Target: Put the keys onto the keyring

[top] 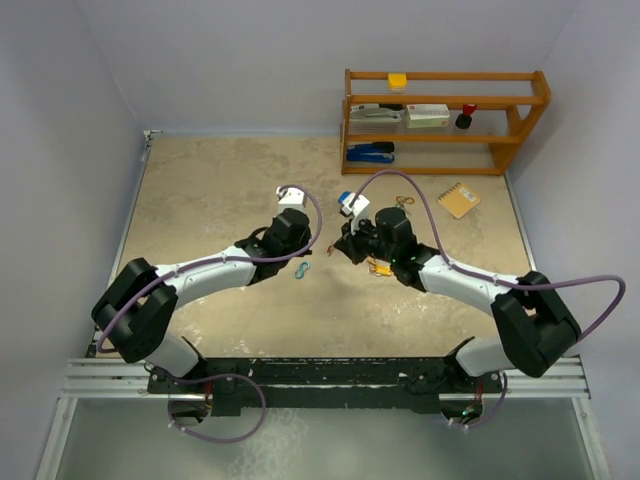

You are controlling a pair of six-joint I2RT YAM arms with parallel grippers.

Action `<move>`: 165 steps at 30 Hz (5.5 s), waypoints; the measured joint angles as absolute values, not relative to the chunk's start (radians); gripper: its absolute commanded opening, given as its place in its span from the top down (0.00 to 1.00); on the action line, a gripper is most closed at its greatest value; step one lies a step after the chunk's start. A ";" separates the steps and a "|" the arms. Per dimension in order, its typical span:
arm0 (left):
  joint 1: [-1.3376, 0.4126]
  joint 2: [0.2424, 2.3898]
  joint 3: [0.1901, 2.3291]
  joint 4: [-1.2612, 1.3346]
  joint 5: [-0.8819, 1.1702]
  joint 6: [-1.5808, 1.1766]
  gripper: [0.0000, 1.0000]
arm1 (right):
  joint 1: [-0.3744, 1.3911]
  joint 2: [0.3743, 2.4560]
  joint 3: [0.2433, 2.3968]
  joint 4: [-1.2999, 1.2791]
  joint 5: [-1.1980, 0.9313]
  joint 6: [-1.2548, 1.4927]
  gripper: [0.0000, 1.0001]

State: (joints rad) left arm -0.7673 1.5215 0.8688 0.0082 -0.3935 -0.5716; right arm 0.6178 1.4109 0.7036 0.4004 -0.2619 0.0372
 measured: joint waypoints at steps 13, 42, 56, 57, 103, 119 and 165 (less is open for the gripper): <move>-0.773 1.522 0.879 0.013 -0.315 -0.541 1.00 | 0.664 1.446 0.714 0.368 -0.265 -0.002 1.00; -0.817 1.522 0.879 0.045 -0.235 -0.511 1.00 | 0.680 1.453 0.725 0.373 -0.263 -0.004 1.00; -0.822 1.522 0.879 0.044 -0.227 -0.501 1.00 | 0.680 1.453 0.725 0.380 -0.252 -0.004 1.00; -0.822 1.522 0.879 0.044 -0.226 -0.501 1.00 | 0.680 1.453 0.725 0.379 -0.252 -0.004 1.00; -0.825 1.517 0.872 0.046 -0.167 -0.447 1.00 | 0.681 1.475 0.725 0.406 -0.139 -0.008 1.00; -0.828 1.398 0.816 0.060 -0.198 -0.459 0.37 | 0.682 1.475 0.725 0.439 -0.070 -0.006 1.00; -0.785 1.234 0.717 0.019 -0.607 -0.636 0.33 | 0.590 1.535 0.883 0.222 0.221 0.239 0.32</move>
